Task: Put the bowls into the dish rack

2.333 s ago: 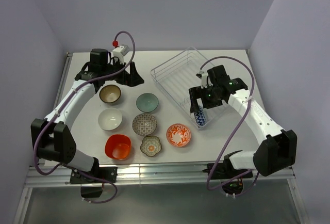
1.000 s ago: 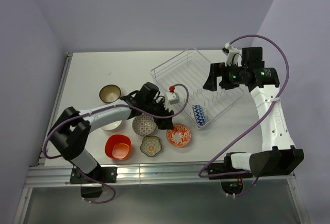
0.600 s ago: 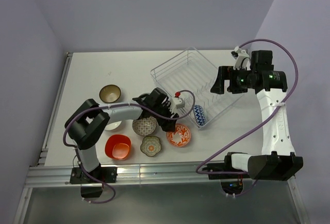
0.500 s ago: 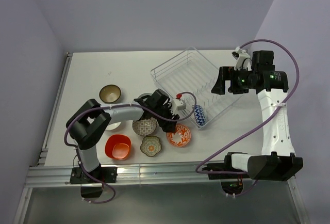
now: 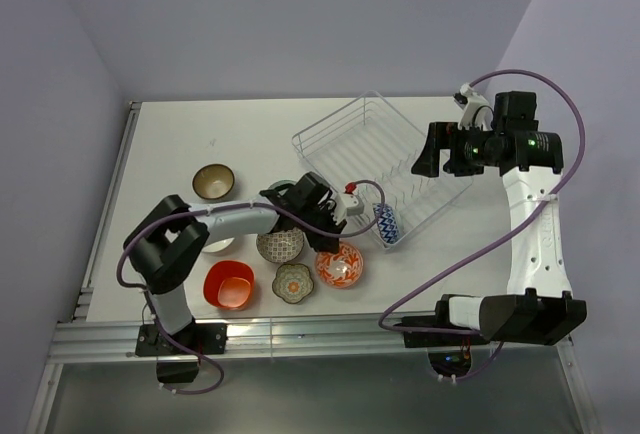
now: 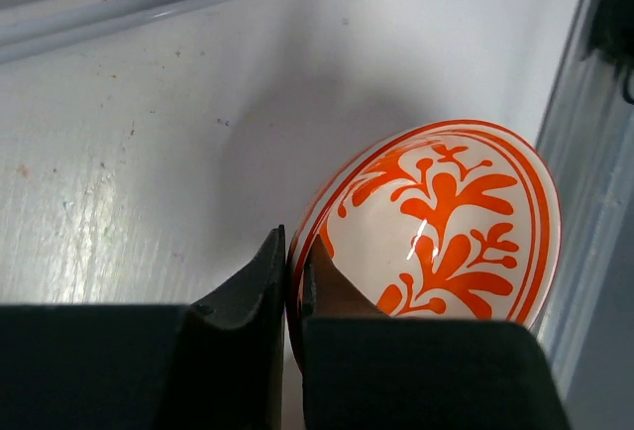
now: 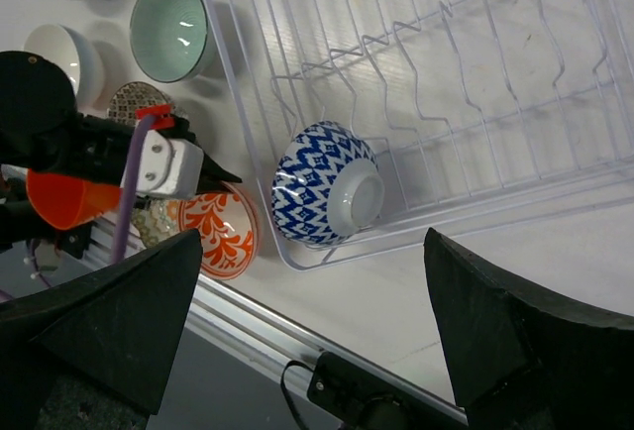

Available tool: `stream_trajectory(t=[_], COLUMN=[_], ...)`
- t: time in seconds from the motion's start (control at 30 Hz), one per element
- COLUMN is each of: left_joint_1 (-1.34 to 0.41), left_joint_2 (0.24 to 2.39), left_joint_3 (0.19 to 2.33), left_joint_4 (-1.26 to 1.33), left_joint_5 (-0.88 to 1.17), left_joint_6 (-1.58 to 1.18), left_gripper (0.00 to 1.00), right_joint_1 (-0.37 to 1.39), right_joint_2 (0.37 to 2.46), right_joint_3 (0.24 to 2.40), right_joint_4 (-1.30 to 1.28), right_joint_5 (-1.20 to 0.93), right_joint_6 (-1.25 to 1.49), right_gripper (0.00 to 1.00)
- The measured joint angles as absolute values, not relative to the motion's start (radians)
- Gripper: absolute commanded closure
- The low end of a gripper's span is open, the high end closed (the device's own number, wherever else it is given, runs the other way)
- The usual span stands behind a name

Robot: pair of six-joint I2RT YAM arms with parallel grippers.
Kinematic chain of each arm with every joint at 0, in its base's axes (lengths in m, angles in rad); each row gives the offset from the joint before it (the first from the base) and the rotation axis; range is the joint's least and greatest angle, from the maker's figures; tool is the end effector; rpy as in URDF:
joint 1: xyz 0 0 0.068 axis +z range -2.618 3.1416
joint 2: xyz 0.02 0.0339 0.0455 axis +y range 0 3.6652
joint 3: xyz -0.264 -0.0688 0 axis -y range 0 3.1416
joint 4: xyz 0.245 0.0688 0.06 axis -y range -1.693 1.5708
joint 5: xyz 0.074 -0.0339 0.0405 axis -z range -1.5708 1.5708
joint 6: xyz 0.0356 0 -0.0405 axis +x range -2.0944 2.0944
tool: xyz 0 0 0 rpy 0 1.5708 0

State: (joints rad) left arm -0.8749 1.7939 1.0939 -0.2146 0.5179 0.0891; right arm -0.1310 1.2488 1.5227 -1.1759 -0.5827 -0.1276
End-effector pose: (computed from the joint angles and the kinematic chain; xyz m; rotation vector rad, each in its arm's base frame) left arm 0.2227 -0.2941 0.1759 1.3939 2.1655 -0.9620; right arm 0.2211 -0.0094 0.4066 -0.2406 2.3478 0.5929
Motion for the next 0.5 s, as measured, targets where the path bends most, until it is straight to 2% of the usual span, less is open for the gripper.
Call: stream_trajectory(t=[0.2,0.37,0.5], left_joint_1=[-0.843,-0.737,-0.672], left_joint_2=[1.622,1.450,1.422], left_joint_3=[1.095,1.135,1.203], left_joint_4=[-0.230,-0.082,0.056], left_joint_5=[0.546,0.579,0.576], left_joint_6=[0.032,-0.088,-0.174], left_gripper=[1.00,1.00,1.00], right_joint_1=[-0.132,-0.120,-0.063], right_joint_2=[1.261,1.261,1.259], right_joint_3=[1.554,1.568,1.586], right_joint_4=[-1.165,-1.129,-1.100], right_joint_5=[-0.643,-0.679,-0.714], right_joint_6=[-0.096,-0.015,0.034], right_gripper=[0.00,0.01,0.01])
